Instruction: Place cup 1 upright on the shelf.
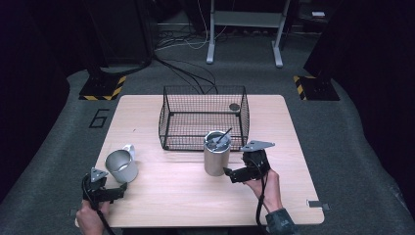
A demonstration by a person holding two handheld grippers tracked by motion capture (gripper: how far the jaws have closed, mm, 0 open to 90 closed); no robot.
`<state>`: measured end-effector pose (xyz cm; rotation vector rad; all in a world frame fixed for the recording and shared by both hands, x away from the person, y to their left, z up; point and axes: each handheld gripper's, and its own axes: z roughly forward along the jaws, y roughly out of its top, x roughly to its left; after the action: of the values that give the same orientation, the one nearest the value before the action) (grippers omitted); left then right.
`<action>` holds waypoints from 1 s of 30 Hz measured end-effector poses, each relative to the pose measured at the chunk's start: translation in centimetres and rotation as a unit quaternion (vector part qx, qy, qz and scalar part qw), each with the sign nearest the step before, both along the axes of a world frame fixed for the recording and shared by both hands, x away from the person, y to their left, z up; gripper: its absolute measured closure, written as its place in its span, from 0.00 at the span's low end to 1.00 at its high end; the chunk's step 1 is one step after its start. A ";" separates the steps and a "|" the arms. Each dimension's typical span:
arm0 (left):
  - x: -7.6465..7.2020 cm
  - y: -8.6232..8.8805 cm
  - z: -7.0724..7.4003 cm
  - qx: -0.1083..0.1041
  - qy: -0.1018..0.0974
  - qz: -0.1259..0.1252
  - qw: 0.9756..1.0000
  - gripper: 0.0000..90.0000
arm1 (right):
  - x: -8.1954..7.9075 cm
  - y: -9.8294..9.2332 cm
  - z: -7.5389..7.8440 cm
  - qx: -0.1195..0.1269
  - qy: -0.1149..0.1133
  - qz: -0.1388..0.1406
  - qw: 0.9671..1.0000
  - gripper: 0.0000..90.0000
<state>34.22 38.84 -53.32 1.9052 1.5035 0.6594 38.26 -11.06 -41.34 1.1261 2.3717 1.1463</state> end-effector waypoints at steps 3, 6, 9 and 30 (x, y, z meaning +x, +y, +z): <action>0.0 0.0 0.0 -0.001 -0.001 0.001 1.000 0.00 | 0.2 0.3 0.1 -0.001 0.000 0.007 1.000 0.00; 0.0 0.0 0.0 0.000 -0.001 0.001 1.000 0.00 | 0.6 0.9 0.2 -0.004 -0.001 0.008 1.000 0.00; 0.0 0.0 0.0 0.000 -0.001 0.001 1.000 0.00 | 1.0 1.3 0.4 -0.005 -0.003 0.008 1.000 0.00; 0.0 0.0 0.0 0.005 0.000 0.000 1.000 0.00 | 3.7 4.5 0.5 -0.012 -0.027 -0.004 1.000 0.03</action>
<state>34.18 38.82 -53.27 1.9136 1.5020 0.6680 41.99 -6.58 -40.87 1.0812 2.3329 1.1276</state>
